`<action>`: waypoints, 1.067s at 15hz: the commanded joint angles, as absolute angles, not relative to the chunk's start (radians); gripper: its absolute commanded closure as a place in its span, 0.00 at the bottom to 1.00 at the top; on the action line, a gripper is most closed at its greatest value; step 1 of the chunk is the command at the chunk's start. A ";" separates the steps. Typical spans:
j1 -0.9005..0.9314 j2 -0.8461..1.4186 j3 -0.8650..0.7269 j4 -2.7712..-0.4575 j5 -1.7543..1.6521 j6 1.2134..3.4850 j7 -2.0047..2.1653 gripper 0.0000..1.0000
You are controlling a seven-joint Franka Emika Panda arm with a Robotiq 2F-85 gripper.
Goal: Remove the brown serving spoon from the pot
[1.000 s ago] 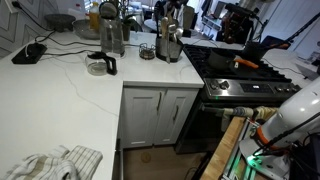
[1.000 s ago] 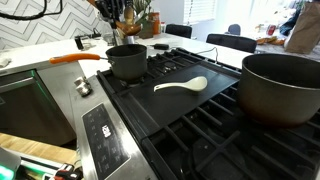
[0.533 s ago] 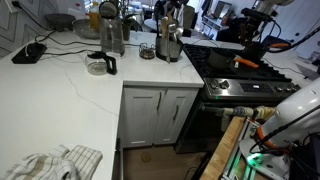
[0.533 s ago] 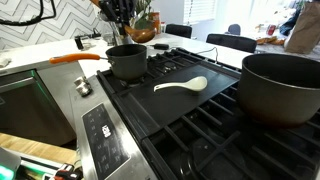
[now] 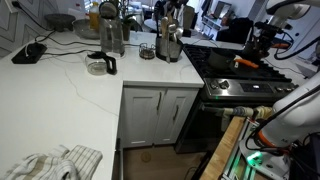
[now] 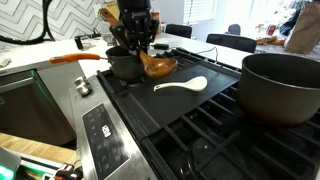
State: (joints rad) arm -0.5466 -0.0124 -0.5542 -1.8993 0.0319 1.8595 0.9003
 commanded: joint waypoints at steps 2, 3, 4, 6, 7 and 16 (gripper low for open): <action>-0.555 0.074 -0.564 -1.921 0.065 2.003 0.807 0.94; -0.552 0.087 -0.560 -1.933 0.059 2.043 0.781 0.94; -0.550 0.095 -0.558 -1.943 0.049 2.070 0.757 0.94; -0.543 0.112 -0.549 -1.969 0.035 2.126 0.697 0.94; -0.538 0.114 -0.545 -1.987 0.031 2.150 0.669 0.94; -0.500 0.122 -0.517 -2.069 0.029 2.194 0.545 0.75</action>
State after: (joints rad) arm -0.5055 0.1197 -0.5113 -2.0723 0.0270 2.1970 0.5466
